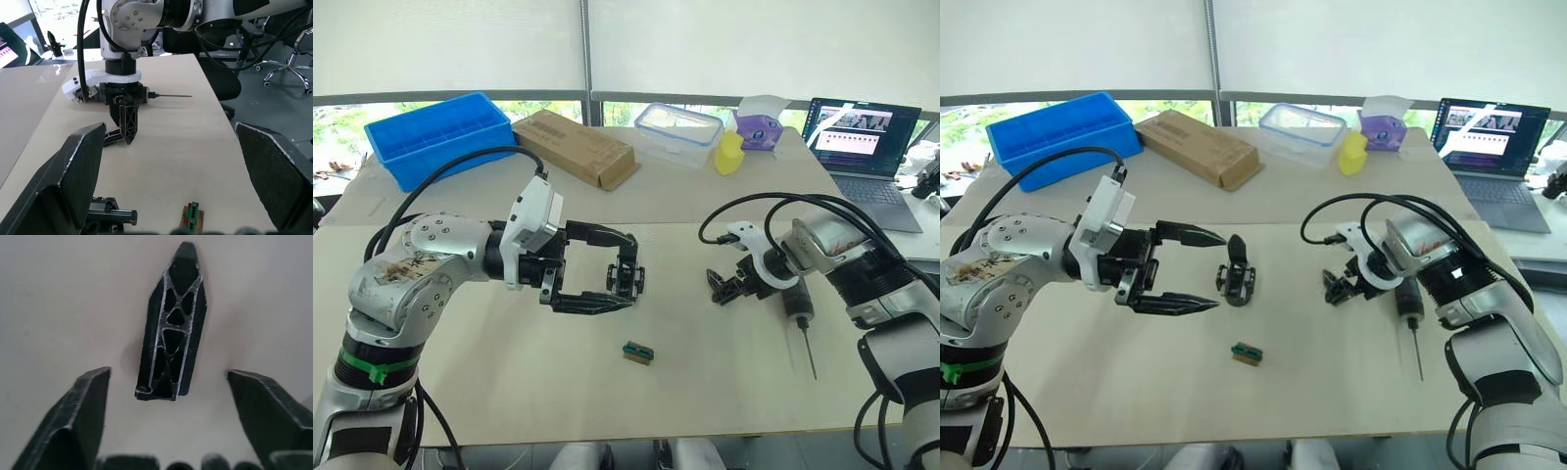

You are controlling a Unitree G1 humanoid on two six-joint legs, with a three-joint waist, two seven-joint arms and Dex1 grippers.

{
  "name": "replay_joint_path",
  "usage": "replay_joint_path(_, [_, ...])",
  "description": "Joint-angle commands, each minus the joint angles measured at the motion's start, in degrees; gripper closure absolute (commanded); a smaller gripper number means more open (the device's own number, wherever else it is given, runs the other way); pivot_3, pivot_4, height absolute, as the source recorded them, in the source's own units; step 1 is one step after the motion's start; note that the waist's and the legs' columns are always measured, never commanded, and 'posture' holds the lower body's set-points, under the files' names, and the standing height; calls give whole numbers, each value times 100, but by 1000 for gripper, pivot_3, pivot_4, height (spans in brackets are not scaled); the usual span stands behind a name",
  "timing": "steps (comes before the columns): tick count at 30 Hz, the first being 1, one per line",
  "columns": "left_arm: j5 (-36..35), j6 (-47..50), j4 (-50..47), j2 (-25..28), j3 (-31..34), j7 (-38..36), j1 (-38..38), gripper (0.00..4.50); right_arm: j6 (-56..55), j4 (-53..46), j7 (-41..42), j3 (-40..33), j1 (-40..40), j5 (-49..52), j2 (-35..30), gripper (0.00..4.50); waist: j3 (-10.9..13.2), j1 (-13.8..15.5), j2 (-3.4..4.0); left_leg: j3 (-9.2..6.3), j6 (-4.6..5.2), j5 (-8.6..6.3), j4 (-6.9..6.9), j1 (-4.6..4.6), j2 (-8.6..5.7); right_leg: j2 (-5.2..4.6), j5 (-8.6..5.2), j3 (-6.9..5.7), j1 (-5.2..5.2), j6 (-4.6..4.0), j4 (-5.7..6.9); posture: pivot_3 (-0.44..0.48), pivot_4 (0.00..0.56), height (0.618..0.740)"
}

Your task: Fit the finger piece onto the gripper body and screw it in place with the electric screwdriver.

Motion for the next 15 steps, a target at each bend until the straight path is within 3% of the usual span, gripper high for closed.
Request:
replay_joint_path(1, [119, -133, 19, -12, 2, 83, -86, 0, -212, -82, 69, -168, 130, -76, 20, 2019, 0, -14, 0, -3, -1, 0, -1, 3, 0, 0, 0, -1, 3, 0, 0, 0, 150, 740])
replay_joint_path(5, [225, -91, 160, -143, 34, 391, -8, 0, -900, -877, 548, -184, 448, -113, -533, 3262, 0, -15, 1, -13, -4, 2, -4, 5, 0, 1, -2, -10, 1, -2, -1, 0, 150, 740])
replay_joint_path(6, [174, 14, 203, -256, 86, 611, 22, 0, -1310, -1175, 729, -243, 598, -157, -755, 3371, 4, 5, 7, -15, -4, 2, -3, 5, 0, 1, -2, -14, 1, -3, 1, 0, 150, 740])
replay_joint_path(9, [-146, 380, 125, -538, 281, 1145, 165, 0, -2093, -1724, 817, -1028, 951, -78, -963, 3368, 9, 33, 14, -23, -4, 2, -3, -1, -1, -2, -2, -20, 2, -2, -3, 0, 150, 740])
replay_joint_path(15, [-498, 1098, 241, -1626, 511, 2882, 28, 0, -3815, -2870, 97, -2613, 1475, -210, -486, 3368, 9, 62, 15, -31, -17, 8, -1, 2, 1, -1, -2, -17, 0, -1, 8, 0, 150, 740])
